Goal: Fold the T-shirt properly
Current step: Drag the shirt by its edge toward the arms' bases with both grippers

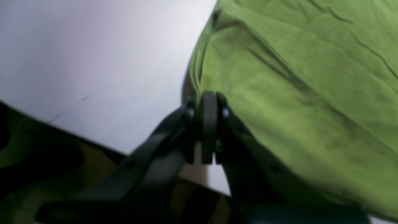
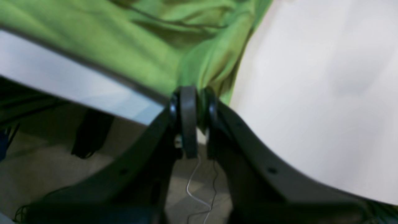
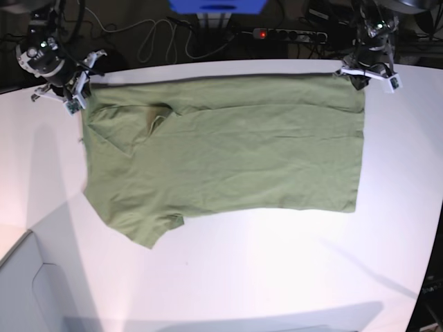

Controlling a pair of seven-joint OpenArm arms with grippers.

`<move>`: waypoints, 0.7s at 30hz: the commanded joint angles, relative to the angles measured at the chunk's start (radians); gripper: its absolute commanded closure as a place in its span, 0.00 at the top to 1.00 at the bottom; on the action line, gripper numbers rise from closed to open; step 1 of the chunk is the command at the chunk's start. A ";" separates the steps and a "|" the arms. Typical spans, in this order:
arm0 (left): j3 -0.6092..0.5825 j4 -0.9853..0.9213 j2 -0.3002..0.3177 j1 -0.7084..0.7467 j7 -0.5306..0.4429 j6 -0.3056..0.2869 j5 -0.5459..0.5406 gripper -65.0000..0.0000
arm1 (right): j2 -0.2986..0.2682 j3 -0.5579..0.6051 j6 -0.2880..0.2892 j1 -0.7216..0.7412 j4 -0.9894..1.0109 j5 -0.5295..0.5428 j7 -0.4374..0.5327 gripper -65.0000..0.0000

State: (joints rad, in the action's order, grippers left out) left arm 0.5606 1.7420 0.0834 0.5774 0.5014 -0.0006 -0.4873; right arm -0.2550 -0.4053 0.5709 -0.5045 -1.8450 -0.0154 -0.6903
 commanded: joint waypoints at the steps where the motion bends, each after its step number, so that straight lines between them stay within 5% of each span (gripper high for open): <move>1: 0.006 0.023 0.008 0.017 -0.014 0.000 -0.004 0.00 | -0.011 -0.013 0.008 -0.006 -0.017 0.009 0.011 0.00; 6: 0.006 0.032 0.008 0.031 -0.014 0.000 -0.004 0.00 | 0.035 -0.077 0.011 -0.027 -0.018 0.007 0.011 0.00; 21: 0.008 0.032 0.008 0.034 -0.014 0.000 -0.004 0.00 | 0.030 -0.077 0.011 -0.026 -0.015 0.007 0.008 0.01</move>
State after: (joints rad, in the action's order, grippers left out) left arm 0.5606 1.7554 0.0830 0.6014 0.5049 -0.0006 -0.4877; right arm -0.2111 -0.4767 0.5713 -0.5304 -1.8446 -0.0151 -0.6926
